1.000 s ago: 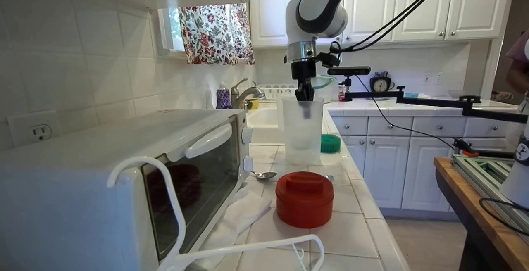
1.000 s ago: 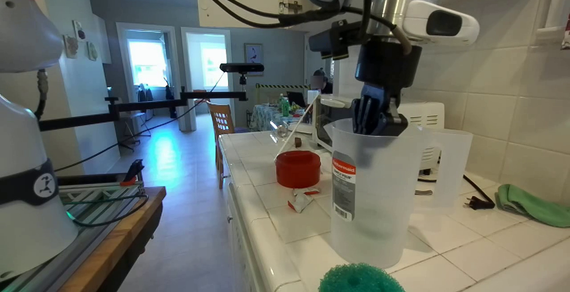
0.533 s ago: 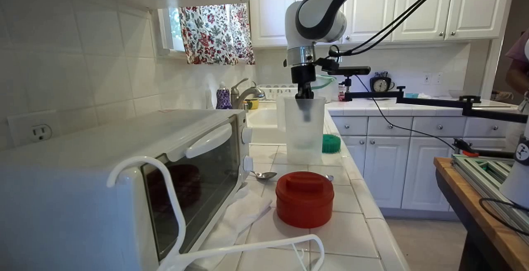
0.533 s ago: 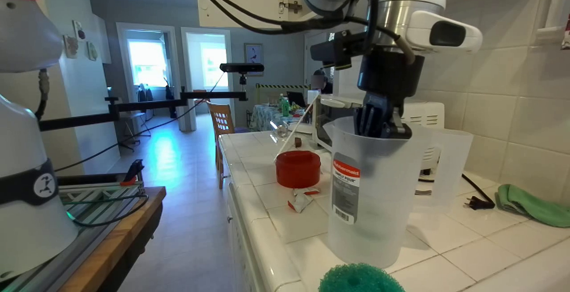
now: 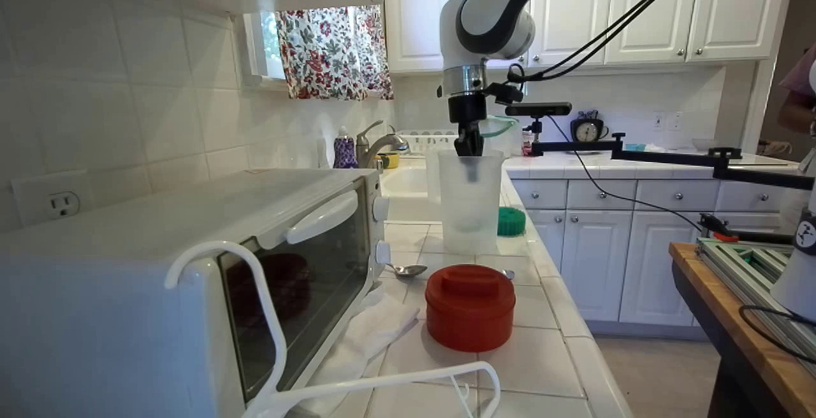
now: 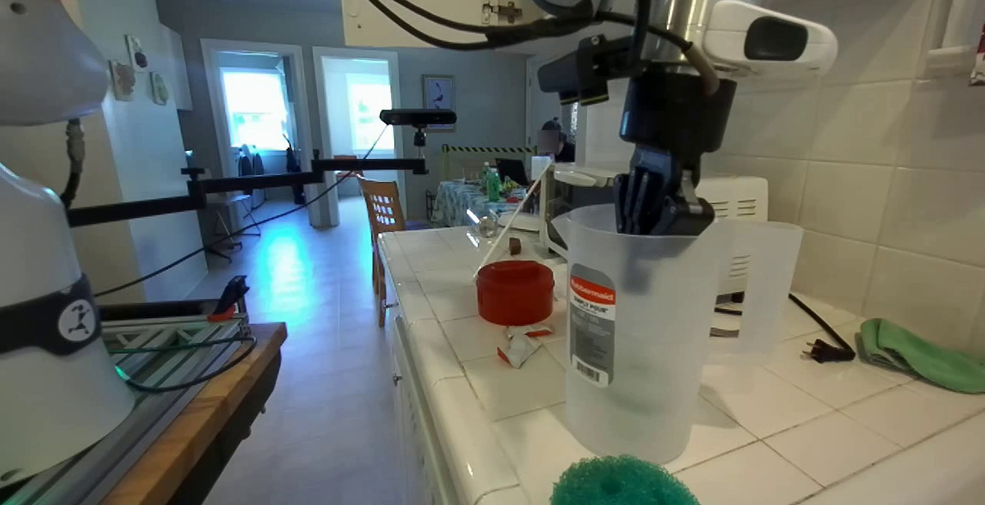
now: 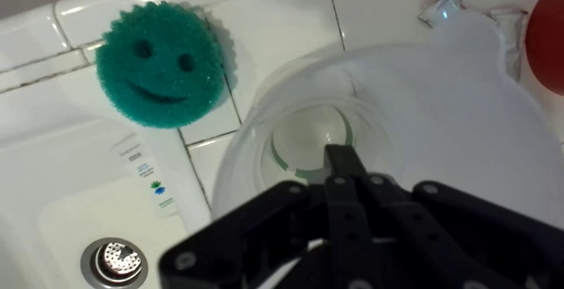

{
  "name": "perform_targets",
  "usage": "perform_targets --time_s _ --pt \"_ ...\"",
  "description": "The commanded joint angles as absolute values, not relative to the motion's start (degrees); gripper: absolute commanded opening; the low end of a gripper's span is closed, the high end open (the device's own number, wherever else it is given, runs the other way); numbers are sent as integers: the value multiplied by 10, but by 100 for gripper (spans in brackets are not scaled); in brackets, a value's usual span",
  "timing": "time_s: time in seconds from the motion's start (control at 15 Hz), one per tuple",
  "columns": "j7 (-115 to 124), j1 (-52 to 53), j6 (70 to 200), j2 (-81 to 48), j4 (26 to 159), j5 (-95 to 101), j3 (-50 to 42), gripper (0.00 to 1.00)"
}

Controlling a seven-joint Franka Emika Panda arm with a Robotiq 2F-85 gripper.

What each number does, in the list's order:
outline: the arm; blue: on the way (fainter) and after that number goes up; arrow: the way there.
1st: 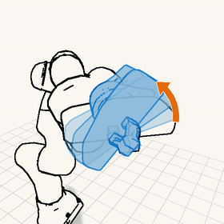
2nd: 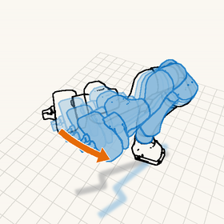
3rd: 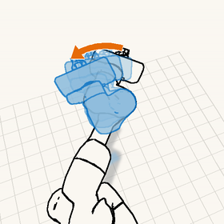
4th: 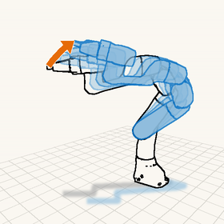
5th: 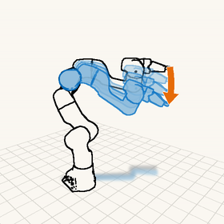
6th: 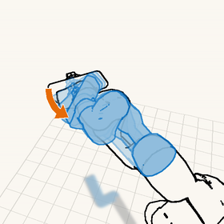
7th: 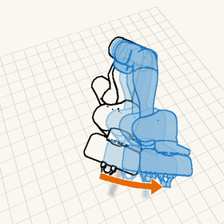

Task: Open the jug, move it to the right and then put some of its contents onto the counter

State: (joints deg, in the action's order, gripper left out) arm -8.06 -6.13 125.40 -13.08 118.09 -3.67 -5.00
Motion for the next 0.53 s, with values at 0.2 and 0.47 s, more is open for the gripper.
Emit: perform_targets --time_s 0.2,0.47 --pt "-53 -59 1212 -74 1182 -11 -52 0" --pt "-67 -56 1162 -18 1190 -26 -46 0"
